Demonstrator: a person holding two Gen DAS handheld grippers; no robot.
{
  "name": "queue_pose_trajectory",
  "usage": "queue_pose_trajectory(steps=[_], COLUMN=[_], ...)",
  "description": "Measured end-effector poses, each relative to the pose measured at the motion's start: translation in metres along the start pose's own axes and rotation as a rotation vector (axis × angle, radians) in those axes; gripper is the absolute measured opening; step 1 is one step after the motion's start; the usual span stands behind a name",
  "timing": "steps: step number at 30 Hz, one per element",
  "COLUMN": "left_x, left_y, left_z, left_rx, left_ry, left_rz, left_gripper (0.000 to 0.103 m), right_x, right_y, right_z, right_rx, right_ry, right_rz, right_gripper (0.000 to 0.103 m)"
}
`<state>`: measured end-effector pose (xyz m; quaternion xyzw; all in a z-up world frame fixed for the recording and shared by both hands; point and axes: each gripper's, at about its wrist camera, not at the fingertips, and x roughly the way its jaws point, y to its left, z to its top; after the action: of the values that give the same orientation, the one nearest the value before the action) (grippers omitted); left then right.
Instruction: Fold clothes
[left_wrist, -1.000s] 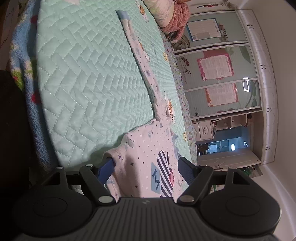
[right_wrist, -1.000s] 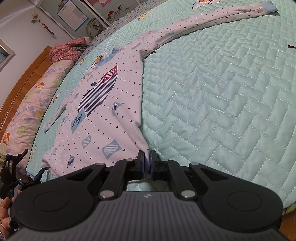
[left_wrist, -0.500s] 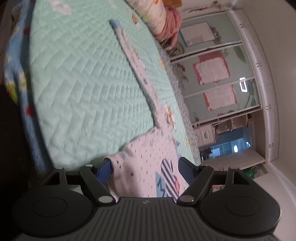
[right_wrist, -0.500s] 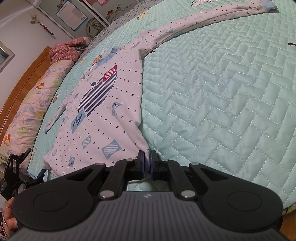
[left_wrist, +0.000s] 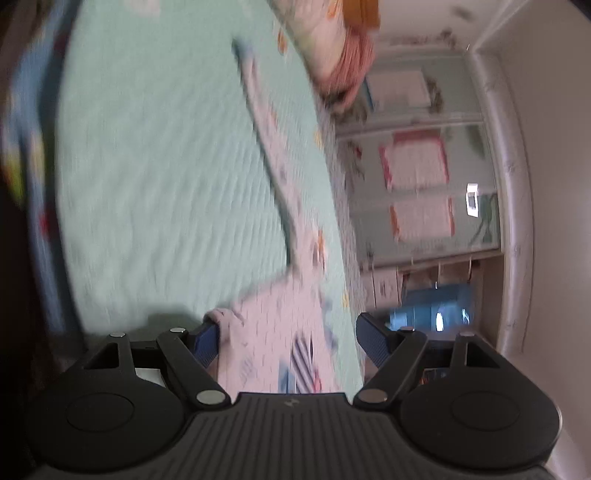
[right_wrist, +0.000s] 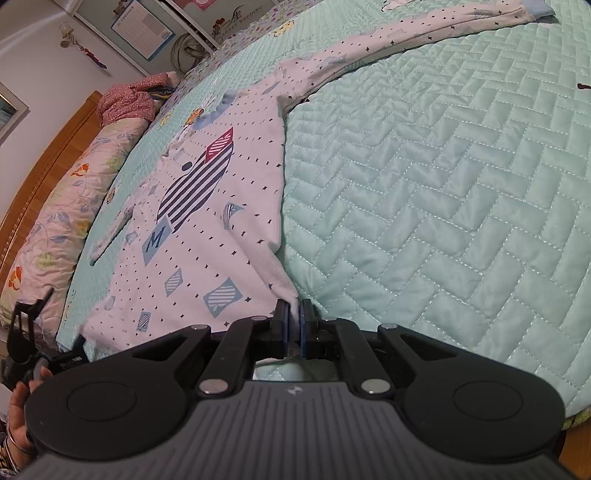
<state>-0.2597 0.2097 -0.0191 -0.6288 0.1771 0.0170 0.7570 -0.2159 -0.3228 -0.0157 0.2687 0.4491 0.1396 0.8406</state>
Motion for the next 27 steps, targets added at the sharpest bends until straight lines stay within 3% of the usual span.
queue_pose_trajectory(steps=[5,8,12,16,20,25,27], left_x=[0.004,0.009,0.001,-0.008,0.0,0.019,0.026], left_y=[-0.006,-0.003,-0.012,-0.047,-0.063,-0.071,-0.073], left_z=[0.0,0.001,0.014,0.026,0.03,0.017,0.013], left_rx=[0.086,0.072,0.118,0.357,0.523,0.65,0.694], left_ry=[0.135,0.284,0.37,0.352,0.34,0.345,0.361], left_rz=[0.075,0.158,0.25,0.353,0.475,0.512,0.526], left_gripper=[0.082,0.083,0.083,0.084,0.084,0.084,0.084], right_x=[0.0,0.0,0.0,0.0,0.0,0.0,-0.001], right_y=[-0.001,-0.001,-0.002,-0.001,0.012,0.031,0.037], right_z=[0.001,0.001,0.002,0.002,0.002,0.002,0.001], right_rx=[0.004,0.009,0.021,0.02,-0.046,-0.14,-0.165], right_ry=[0.001,0.0,0.006,0.007,0.012,0.038,0.046], right_rz=[0.003,0.005,0.016,0.014,-0.015,-0.027,-0.036], right_gripper=[0.006,0.007,0.008,0.01,0.018,0.052,0.054])
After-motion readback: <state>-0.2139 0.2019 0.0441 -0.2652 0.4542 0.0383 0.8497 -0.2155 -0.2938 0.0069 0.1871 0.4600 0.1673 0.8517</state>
